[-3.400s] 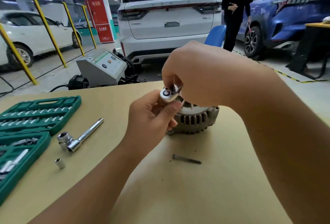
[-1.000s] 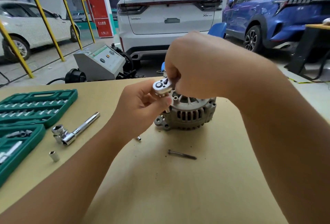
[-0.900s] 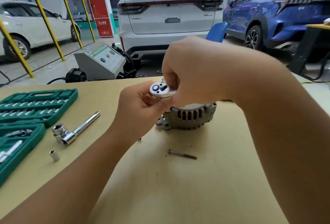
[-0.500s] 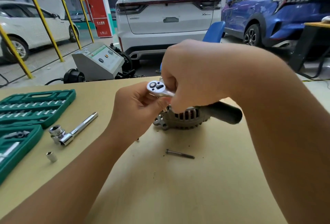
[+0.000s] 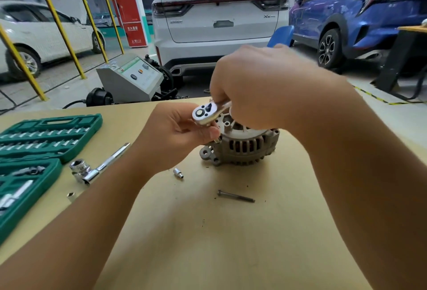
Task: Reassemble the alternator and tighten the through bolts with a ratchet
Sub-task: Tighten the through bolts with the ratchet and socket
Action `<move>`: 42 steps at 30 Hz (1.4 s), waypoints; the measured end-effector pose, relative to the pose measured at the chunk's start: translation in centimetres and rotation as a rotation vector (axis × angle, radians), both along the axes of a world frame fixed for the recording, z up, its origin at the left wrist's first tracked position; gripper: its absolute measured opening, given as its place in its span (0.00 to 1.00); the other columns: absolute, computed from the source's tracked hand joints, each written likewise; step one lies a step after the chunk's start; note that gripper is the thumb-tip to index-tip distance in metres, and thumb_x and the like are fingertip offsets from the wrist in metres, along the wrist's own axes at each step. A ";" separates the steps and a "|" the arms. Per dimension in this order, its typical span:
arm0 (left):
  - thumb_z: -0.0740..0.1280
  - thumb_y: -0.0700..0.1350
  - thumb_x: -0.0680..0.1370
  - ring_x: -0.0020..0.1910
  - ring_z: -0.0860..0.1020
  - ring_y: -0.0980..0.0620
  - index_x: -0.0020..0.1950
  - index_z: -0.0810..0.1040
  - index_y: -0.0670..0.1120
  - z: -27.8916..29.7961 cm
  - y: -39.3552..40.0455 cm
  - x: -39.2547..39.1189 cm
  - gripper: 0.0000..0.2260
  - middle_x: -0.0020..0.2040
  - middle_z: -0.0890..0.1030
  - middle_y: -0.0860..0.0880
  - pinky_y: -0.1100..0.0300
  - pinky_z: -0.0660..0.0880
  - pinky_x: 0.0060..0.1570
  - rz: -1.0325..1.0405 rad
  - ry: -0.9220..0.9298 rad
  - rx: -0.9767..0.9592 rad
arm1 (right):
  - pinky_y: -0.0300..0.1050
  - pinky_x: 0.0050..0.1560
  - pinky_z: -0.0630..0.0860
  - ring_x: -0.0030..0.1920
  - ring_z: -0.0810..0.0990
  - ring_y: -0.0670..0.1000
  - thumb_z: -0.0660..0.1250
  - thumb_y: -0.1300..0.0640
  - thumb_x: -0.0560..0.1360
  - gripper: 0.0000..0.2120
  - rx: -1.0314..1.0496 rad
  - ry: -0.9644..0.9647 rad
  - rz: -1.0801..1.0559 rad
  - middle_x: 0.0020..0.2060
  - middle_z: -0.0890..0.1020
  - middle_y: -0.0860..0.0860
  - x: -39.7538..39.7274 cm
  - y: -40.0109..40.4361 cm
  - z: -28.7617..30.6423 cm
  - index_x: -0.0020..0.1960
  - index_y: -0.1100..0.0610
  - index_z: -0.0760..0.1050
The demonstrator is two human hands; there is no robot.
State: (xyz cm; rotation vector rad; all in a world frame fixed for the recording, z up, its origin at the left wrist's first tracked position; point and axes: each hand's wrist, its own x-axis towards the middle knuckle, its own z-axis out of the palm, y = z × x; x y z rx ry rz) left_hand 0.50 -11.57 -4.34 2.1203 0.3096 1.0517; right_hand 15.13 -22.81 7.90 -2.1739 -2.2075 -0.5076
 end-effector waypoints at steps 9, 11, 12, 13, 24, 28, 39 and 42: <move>0.81 0.51 0.73 0.40 0.80 0.53 0.47 0.86 0.48 0.6 1.3 -2.2 0.09 0.41 0.84 0.53 0.56 0.76 0.34 0.231 0.161 0.214 | 0.37 0.31 0.66 0.40 0.71 0.48 0.66 0.50 0.82 0.06 -0.100 0.104 0.040 0.45 0.75 0.45 1.0 0.2 -0.4 0.51 0.51 0.75; 0.81 0.50 0.72 0.39 0.79 0.56 0.43 0.84 0.52 0.3 3.1 -3.9 0.07 0.38 0.83 0.56 0.60 0.72 0.37 0.418 0.339 0.241 | 0.42 0.31 0.66 0.36 0.73 0.48 0.68 0.48 0.80 0.13 -0.092 0.119 0.025 0.38 0.75 0.46 0.9 -0.2 -0.5 0.39 0.49 0.69; 0.81 0.51 0.72 0.39 0.79 0.58 0.43 0.84 0.55 0.1 3.9 -4.8 0.07 0.38 0.83 0.57 0.60 0.72 0.39 0.443 0.471 0.202 | 0.42 0.31 0.66 0.37 0.74 0.49 0.68 0.49 0.80 0.14 -0.114 0.132 0.024 0.38 0.76 0.47 1.2 0.0 -0.5 0.38 0.49 0.70; 0.81 0.55 0.70 0.39 0.79 0.60 0.45 0.84 0.57 -0.1 4.4 -5.5 0.09 0.39 0.83 0.58 0.60 0.73 0.40 0.409 0.614 0.131 | 0.42 0.31 0.66 0.37 0.75 0.49 0.69 0.49 0.79 0.13 -0.103 0.144 0.040 0.38 0.77 0.48 1.0 -0.1 -0.3 0.38 0.49 0.72; 0.74 0.50 0.79 0.44 0.76 0.65 0.48 0.82 0.60 -2.7 4.3 -4.3 0.04 0.44 0.80 0.61 0.71 0.69 0.39 0.161 0.951 0.119 | 0.42 0.33 0.65 0.38 0.74 0.46 0.70 0.46 0.78 0.04 -0.148 0.192 0.095 0.37 0.75 0.44 1.7 -0.4 -0.2 0.50 0.45 0.81; 0.71 0.50 0.81 0.45 0.75 0.64 0.48 0.79 0.61 -3.5 4.3 -3.8 0.06 0.48 0.80 0.60 0.68 0.67 0.42 0.229 0.873 0.151 | 0.41 0.35 0.66 0.41 0.75 0.46 0.69 0.47 0.79 0.07 -0.146 0.168 0.094 0.40 0.77 0.44 1.7 -0.2 -0.4 0.51 0.49 0.81; 0.72 0.39 0.77 0.37 0.75 0.56 0.49 0.80 0.57 -4.1 2.6 -2.3 0.12 0.46 0.81 0.56 0.67 0.70 0.37 0.368 0.299 0.172 | 0.46 0.27 0.83 0.28 0.85 0.51 0.67 0.39 0.79 0.17 -0.163 0.322 -0.047 0.32 0.84 0.51 1.5 0.1 -0.3 0.54 0.53 0.81; 0.71 0.43 0.76 0.32 0.75 0.52 0.51 0.83 0.47 -2.5 0.4 -0.8 0.05 0.44 0.81 0.51 0.59 0.73 0.32 0.286 -0.040 0.193 | 0.40 0.25 0.80 0.25 0.82 0.48 0.68 0.40 0.78 0.15 -0.167 0.294 -0.011 0.32 0.83 0.49 1.3 -0.1 0.0 0.51 0.51 0.81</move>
